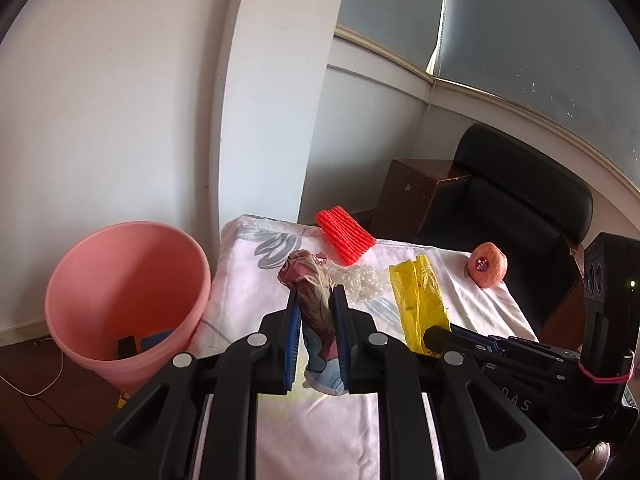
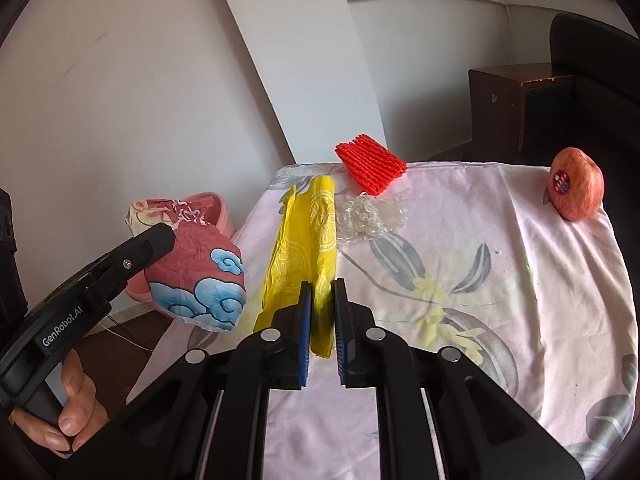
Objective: Collect trash
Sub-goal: 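Carry the wrapper and yellow bag over the pink basin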
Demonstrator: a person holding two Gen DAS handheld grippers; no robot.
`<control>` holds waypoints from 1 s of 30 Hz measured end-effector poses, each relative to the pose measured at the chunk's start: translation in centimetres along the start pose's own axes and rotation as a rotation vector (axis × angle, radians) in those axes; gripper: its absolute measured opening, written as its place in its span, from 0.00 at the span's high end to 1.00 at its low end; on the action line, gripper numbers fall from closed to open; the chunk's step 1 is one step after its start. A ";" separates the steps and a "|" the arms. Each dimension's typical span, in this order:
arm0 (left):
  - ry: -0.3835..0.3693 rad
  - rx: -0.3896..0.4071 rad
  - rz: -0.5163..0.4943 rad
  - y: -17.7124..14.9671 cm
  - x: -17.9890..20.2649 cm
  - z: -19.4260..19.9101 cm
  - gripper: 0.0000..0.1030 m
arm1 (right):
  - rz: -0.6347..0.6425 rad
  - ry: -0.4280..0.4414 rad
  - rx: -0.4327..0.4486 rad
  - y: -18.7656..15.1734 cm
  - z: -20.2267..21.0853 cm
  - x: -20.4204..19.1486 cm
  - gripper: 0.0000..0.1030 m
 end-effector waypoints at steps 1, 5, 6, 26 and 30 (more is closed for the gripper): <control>0.013 0.006 0.003 0.1 -0.6 0.2 0.86 | 0.009 0.009 -0.001 0.1 -0.1 -0.7 0.89; 0.067 0.030 0.022 0.6 -3.2 1.0 0.86 | 0.040 0.054 -0.004 1.0 -0.9 -3.5 0.89; 0.082 0.035 0.030 0.7 -3.9 1.2 0.86 | 0.049 0.065 -0.004 1.2 -1.1 -4.2 0.89; 0.279 0.042 0.165 -0.2 -16.3 1.8 0.86 | 0.195 0.188 -0.052 3.3 -8.0 -15.4 0.89; 0.296 0.026 0.181 -1.0 -17.6 1.5 0.86 | 0.223 0.195 -0.073 2.8 -9.5 -17.1 0.89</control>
Point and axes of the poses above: each gripper's, at about its wrist camera, not at the fingertips, and z roughly against the way its jaws point, x to its right, y to its top, the point moved 10 cm from there along -z, roughly the way its jaws point, and after that the axes turned 7 degrees about -z, right-handed, at the moved point
